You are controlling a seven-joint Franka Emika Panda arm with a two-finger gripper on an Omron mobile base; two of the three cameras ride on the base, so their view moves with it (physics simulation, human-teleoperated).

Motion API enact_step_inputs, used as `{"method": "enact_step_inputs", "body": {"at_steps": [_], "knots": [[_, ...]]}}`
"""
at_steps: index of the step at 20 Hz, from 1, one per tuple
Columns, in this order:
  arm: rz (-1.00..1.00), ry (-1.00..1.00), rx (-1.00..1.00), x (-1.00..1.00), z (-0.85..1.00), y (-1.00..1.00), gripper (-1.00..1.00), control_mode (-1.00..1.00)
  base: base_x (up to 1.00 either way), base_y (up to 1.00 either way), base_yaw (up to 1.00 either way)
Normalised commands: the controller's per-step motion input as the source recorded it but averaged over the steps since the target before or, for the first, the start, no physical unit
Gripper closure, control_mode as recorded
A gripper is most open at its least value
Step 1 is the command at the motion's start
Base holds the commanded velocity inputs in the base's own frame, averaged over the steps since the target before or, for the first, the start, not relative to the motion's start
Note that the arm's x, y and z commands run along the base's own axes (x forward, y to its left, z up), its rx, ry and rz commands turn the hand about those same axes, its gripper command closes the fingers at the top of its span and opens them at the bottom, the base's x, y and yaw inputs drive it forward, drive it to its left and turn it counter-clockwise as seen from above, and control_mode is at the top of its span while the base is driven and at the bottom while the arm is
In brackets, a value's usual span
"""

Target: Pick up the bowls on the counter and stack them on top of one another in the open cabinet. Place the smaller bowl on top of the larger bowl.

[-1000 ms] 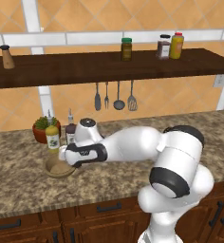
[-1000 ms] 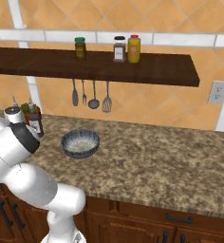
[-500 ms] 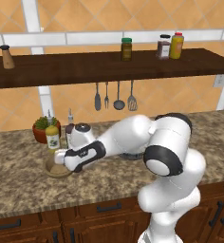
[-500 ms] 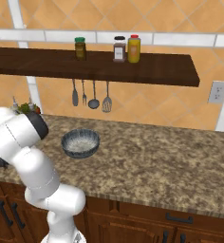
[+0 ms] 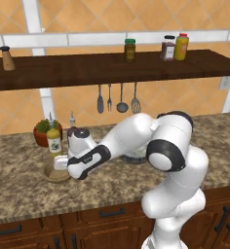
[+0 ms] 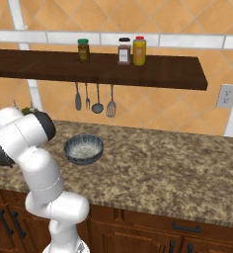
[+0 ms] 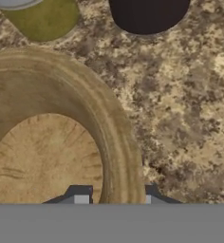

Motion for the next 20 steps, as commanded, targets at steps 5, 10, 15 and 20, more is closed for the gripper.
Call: {"method": "enact_step_inputs", "body": {"at_steps": [5, 10, 15, 20], "knots": [[-0.16, -0.01, 0.07, -0.22, 0.21, -0.10, 1.00, -1.00, 0.00, 0.00, 0.00], [-0.25, -0.09, 0.09, -0.57, 0.54, -0.53, 1.00, -1.00, 0.00, 0.00, 0.00], [-0.24, 0.00, 0.03, -0.58, 0.72, -0.76, 1.00, -1.00, 0.00, 0.00, 0.00], [-0.19, 0.01, 0.00, -0.29, 0.87, -0.87, 1.00, -1.00, 0.00, 0.00, 0.00]]}}
